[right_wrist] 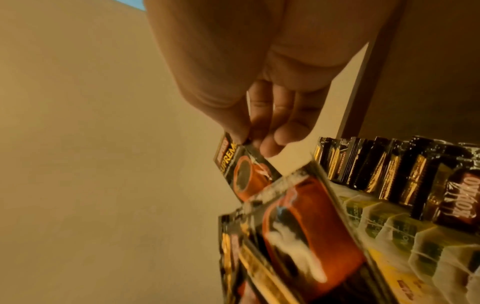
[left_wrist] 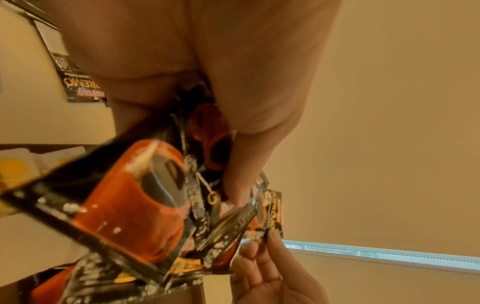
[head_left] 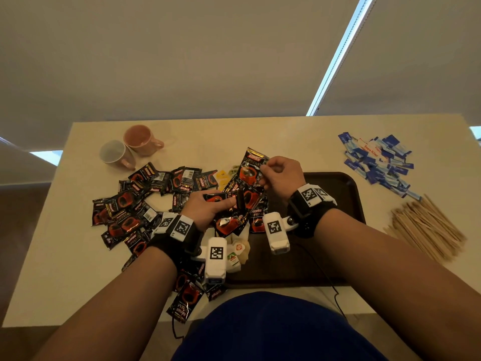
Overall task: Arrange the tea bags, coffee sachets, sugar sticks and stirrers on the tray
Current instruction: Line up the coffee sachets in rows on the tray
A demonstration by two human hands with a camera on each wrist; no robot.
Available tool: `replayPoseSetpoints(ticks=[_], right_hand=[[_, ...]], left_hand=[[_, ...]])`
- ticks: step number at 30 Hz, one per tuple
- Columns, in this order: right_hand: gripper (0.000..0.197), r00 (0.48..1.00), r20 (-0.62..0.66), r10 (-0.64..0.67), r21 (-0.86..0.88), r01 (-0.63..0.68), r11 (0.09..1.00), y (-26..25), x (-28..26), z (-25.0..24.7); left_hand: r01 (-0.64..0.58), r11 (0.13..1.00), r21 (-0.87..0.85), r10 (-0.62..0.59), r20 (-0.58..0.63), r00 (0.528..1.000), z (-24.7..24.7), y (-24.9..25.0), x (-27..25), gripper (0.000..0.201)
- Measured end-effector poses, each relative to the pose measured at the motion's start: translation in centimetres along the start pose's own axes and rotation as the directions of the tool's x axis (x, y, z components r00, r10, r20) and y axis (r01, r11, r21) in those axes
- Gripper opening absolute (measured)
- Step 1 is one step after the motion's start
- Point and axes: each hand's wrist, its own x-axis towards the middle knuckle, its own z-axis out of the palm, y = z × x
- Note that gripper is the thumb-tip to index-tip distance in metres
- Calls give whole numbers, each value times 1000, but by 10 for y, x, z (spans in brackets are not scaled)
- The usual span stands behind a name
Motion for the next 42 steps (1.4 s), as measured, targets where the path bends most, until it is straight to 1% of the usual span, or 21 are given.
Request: replayPoseSetpoints(ticks=[3,6,7,8,11,13,15,18,23,27,33,37,42], right_hand=[[6,999,-25,40,-8,-40,999,6,6,-5],[8,996,16,83,-127,-81,989,17,5,-15],[7,993,45,106,-177,-96,980,23,3,-18],[7,989,75,127,-231,-107,967,31,1,-21],[9,973,136,189,-396,-121,910,57,-8,-27],[10,955,165,246,-452,-148,879,71,-15,-27],[11,937,179,300,-476,-184,860,81,-20,-26],[11,920,175,351,-483,-231,845,90,-24,-24],[10,922,169,348,-460,-239,855,94,-25,-20],[9,929,136,345,-422,-261,868,94,-25,-17],[7,917,135,376,-462,-277,842,93,-22,-12],[7,914,124,386,-474,-287,832,93,-21,-10],[6,904,124,410,-474,-309,824,93,-21,-10]], left_hand=[[-9,1000,-19,9,-4,1000,-4,-2,1,40],[-17,999,-42,16,-34,999,-9,-3,4,36],[-19,999,-40,17,-51,999,-11,-4,6,41],[-23,999,-30,21,-60,998,-13,-3,7,51],[-32,999,-19,30,-86,996,-16,-6,11,90],[-40,999,-34,37,-95,995,-18,-10,14,98],[-41,999,-34,38,-87,995,-19,-9,13,98],[-41,999,-10,40,-77,996,-19,-6,9,92],[-38,999,-25,36,-70,997,-18,-7,8,85],[-31,998,-47,27,-75,997,-18,-9,10,94],[-45,997,-58,41,-68,997,-18,-11,12,93],[-46,997,-61,42,-67,997,-18,-13,14,99],[-32,998,-62,27,-73,997,-18,-15,15,100]])
